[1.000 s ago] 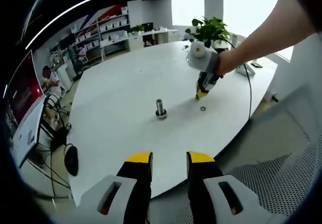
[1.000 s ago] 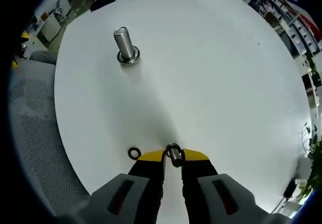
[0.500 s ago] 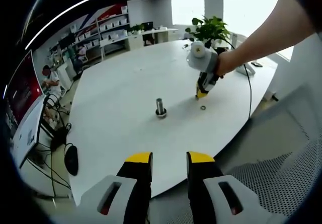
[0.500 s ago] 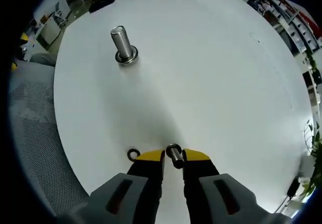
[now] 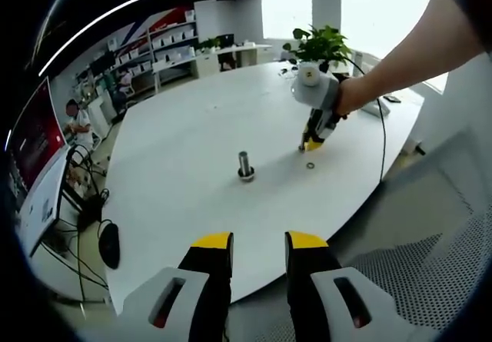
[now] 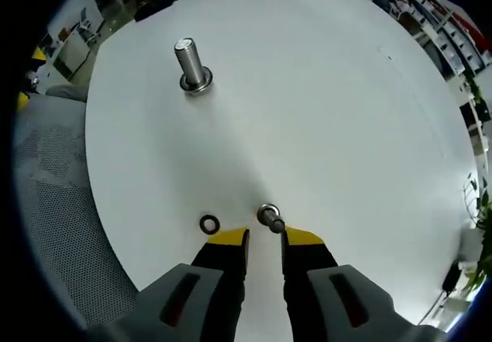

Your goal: Place the washer onto the threaded stud by aligning its center hole with the stud, sliding it down to the base, and recovering from edge contact or off-axis alignment until the washer reaches the visible bottom stop.

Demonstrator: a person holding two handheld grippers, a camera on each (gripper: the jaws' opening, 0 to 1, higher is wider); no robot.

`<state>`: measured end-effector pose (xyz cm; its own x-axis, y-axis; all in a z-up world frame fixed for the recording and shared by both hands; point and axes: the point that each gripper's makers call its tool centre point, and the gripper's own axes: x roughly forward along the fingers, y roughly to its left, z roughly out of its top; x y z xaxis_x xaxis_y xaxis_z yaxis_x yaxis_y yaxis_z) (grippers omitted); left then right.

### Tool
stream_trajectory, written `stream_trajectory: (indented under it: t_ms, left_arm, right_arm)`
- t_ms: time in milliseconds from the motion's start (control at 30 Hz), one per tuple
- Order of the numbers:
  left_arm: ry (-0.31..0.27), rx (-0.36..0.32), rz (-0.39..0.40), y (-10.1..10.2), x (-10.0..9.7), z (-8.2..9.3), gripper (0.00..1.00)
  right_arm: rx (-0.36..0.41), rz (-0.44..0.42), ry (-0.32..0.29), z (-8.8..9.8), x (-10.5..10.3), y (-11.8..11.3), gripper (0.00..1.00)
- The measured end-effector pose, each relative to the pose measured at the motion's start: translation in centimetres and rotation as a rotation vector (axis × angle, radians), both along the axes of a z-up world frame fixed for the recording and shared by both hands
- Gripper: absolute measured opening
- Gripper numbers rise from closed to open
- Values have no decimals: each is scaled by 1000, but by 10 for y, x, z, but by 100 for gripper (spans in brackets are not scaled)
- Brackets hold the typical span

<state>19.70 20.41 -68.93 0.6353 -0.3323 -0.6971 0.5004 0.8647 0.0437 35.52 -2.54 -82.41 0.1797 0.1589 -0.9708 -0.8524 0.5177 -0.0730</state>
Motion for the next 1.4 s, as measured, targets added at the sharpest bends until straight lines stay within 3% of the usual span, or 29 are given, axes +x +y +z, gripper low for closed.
stream_trajectory:
  t_ms: [233,600,833,1100,1400]
  left_arm:
    - [-4,-2,-4,-1,0,1,25]
    - [-6,-4,-10,-2,-1,1,25]
    - [-7,-7,-8,-2,0,2,25]
    - [-8,-6,-6,-1,0,2,25]
    - [-2,-1,-9,-1,-1,0,25]
  right_arm:
    - [20,-9,42,-5,-18,1,21]
    - [39,52,79,-15,-41,29,23]
    - [6,95,76,-17,-38,28,19]
    - [-32,208,57,-18,-41,31,18]
    - [-42,230,74,-19,-37,29,15]
